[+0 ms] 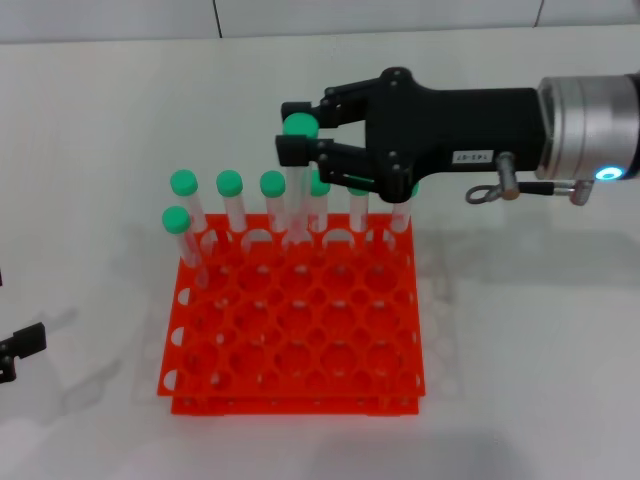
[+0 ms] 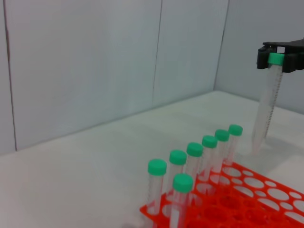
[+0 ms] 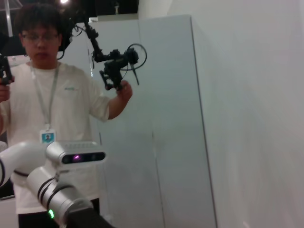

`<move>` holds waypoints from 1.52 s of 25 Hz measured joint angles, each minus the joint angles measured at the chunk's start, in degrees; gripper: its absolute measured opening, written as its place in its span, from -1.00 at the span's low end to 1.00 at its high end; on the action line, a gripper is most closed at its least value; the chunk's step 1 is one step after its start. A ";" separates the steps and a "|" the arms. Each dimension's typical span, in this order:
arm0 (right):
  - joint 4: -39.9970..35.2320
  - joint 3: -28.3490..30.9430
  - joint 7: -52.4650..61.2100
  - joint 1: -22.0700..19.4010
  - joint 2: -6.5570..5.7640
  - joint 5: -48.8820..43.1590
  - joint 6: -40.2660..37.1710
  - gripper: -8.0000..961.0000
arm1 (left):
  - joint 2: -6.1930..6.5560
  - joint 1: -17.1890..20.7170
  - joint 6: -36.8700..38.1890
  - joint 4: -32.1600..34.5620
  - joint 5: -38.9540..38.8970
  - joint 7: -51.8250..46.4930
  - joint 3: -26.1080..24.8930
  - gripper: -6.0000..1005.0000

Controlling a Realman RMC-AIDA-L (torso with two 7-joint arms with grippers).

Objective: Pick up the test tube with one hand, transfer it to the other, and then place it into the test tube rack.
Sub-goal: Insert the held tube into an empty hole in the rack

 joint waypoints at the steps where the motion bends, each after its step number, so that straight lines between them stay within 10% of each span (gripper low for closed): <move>1: -0.01 -0.62 -0.01 0.12 0.09 0.02 0.50 -0.43 | 0.00 0.03 0.36 0.97 0.51 -1.22 0.00 0.76; 38: 2.02 -21.63 -6.26 4.96 0.61 11.65 24.20 -0.43 | -0.52 0.49 1.96 6.91 3.45 -6.75 1.59 0.76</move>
